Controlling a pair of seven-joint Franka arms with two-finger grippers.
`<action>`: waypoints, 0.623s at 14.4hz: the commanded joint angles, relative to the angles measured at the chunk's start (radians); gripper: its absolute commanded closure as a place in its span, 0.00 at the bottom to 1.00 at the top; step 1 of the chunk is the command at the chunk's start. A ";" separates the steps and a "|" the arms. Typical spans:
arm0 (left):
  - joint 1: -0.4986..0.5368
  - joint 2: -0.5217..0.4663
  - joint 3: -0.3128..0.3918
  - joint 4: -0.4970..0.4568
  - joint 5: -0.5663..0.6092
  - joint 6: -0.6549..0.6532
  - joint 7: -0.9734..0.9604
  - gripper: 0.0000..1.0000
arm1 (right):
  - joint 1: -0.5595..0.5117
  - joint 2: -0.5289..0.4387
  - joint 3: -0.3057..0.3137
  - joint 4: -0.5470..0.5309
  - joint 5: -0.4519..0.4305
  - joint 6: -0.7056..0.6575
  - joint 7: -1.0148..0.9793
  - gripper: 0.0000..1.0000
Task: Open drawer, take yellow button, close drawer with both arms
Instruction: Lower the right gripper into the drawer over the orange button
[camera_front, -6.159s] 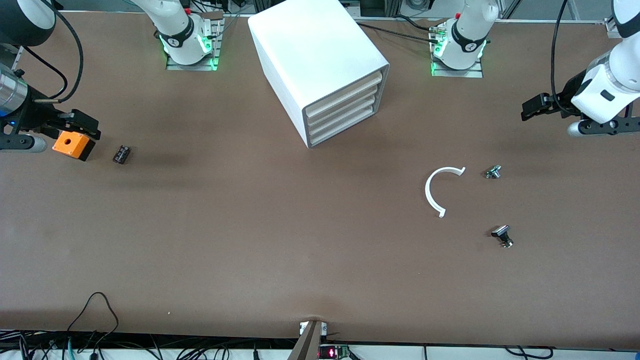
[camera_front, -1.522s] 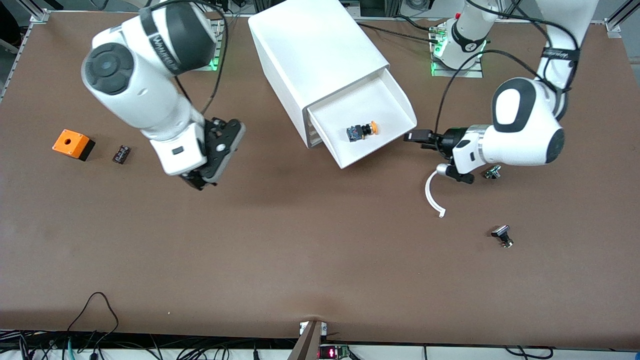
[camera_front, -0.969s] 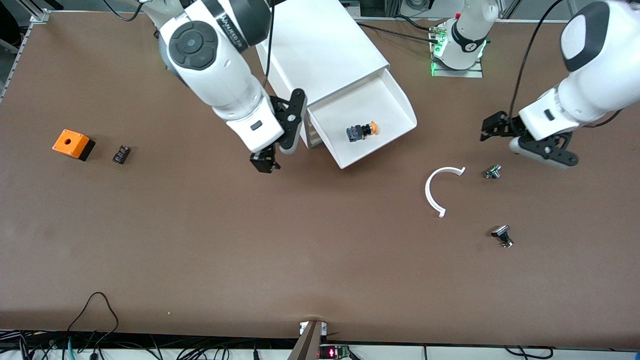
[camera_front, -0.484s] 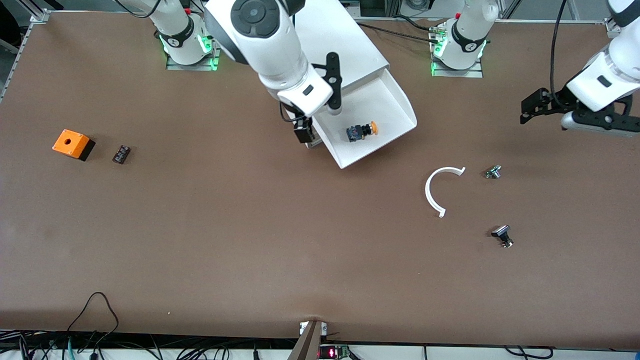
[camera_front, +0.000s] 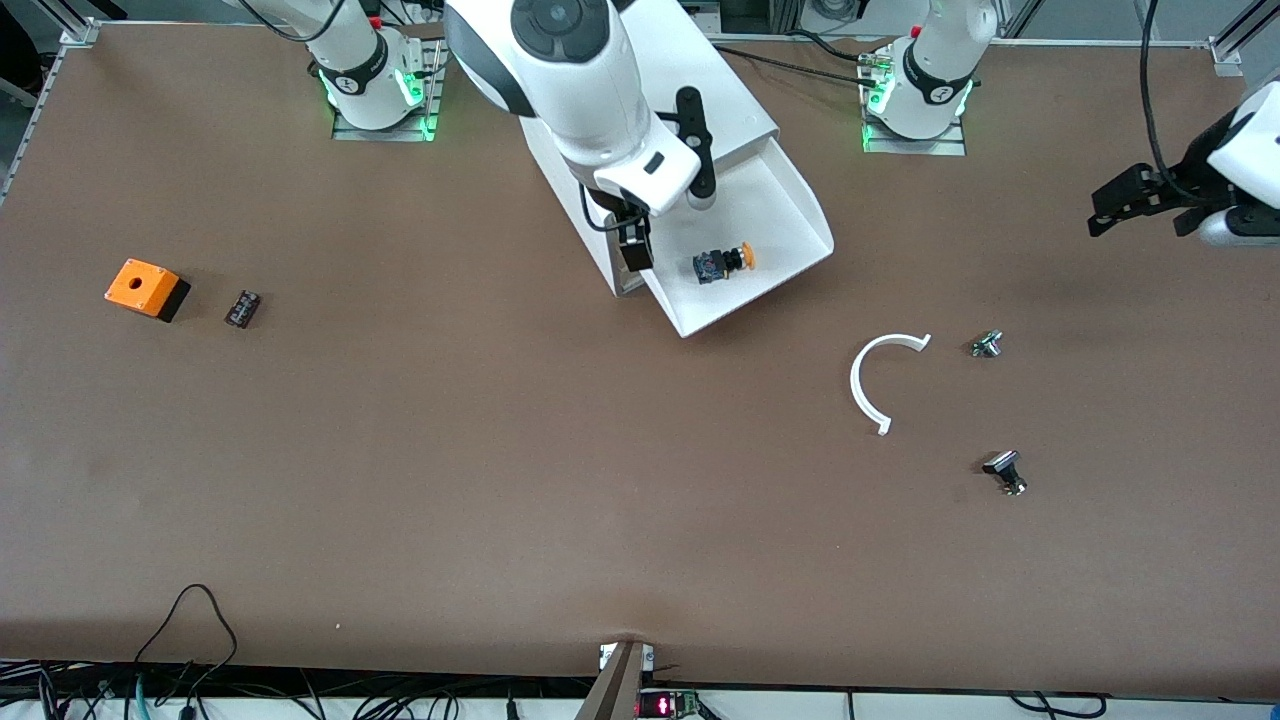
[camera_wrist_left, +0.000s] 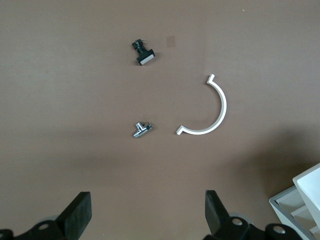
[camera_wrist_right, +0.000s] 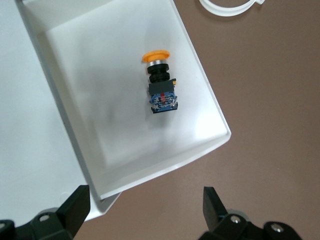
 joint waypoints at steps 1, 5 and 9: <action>0.005 0.057 -0.006 0.076 0.010 -0.027 -0.015 0.00 | 0.058 0.095 -0.029 0.093 -0.013 -0.013 -0.010 0.00; 0.003 0.090 -0.010 0.129 0.016 -0.027 -0.029 0.00 | 0.167 0.181 -0.129 0.162 -0.011 -0.004 -0.007 0.00; -0.009 0.100 -0.027 0.136 0.021 -0.026 -0.045 0.00 | 0.174 0.198 -0.134 0.168 -0.004 0.088 -0.003 0.00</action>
